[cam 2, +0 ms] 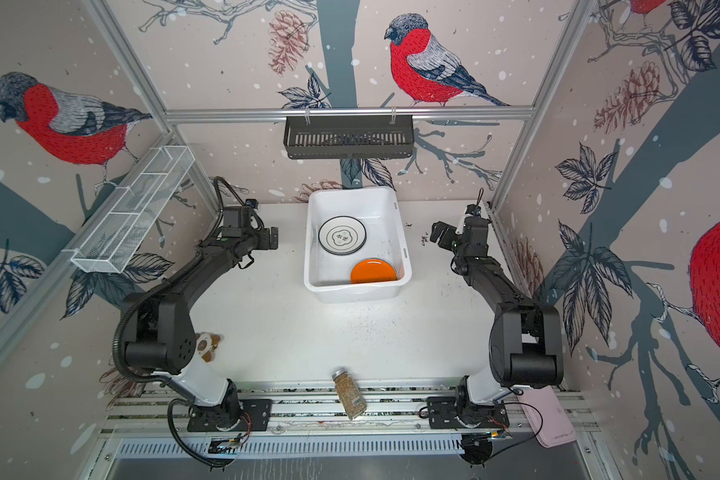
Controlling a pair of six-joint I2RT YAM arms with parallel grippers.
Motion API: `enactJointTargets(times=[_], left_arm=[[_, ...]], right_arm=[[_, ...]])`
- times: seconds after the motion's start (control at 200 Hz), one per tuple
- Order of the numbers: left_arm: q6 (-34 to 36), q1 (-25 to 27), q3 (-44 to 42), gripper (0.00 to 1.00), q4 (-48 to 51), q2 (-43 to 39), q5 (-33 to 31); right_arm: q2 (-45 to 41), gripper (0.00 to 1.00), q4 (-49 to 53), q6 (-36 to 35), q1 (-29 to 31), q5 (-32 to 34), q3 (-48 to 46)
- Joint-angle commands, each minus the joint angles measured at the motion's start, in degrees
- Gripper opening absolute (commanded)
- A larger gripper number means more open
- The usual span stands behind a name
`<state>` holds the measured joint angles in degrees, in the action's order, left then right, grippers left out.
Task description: Place the plates into the plastic bin on the countertop
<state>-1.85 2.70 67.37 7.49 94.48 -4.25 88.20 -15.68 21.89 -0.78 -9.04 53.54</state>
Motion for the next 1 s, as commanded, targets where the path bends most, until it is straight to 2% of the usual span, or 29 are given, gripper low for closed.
enactJointTargets(times=[0.0,0.19,0.31,0.465,0.575,0.726,0.906,0.996], left_arm=[[-5.7,-1.9,-5.9,0.98,-13.5,-1.1,-1.4],[-4.2,-2.0,-18.2,0.98,-27.1,-3.6,-6.3],[-3.3,-2.0,-26.5,0.98,-39.3,-5.2,-7.8],[-4.5,-1.9,-31.6,0.99,-51.3,-6.5,-8.7],[-1.8,-1.9,-35.3,0.98,-59.9,-7.2,-9.8],[-0.3,-2.1,-40.5,0.98,-64.1,-11.1,-10.3],[-1.5,-2.2,-46.1,0.98,-63.5,-17.2,-9.1],[-2.0,-2.1,-48.4,0.99,-64.0,-18.4,-7.8]], right_arm=[[0.1,0.99,-12.7,-5.7,0.7,3.3,-3.3],[-2.9,1.0,-23.5,-10.0,1.3,5.5,-13.3],[-6.3,0.99,-24.5,-13.3,1.6,9.9,-18.2],[-12.5,0.99,-25.4,-15.0,1.4,14.0,-25.4],[-13.4,1.0,-29.3,-16.2,0.7,14.7,-30.4],[-12.5,0.99,-39.0,-15.8,0.4,15.9,-36.9],[-9.4,1.0,-54.2,-15.7,0.3,17.0,-43.1],[-7.6,1.0,-56.1,-15.4,-0.1,16.6,-43.5]])
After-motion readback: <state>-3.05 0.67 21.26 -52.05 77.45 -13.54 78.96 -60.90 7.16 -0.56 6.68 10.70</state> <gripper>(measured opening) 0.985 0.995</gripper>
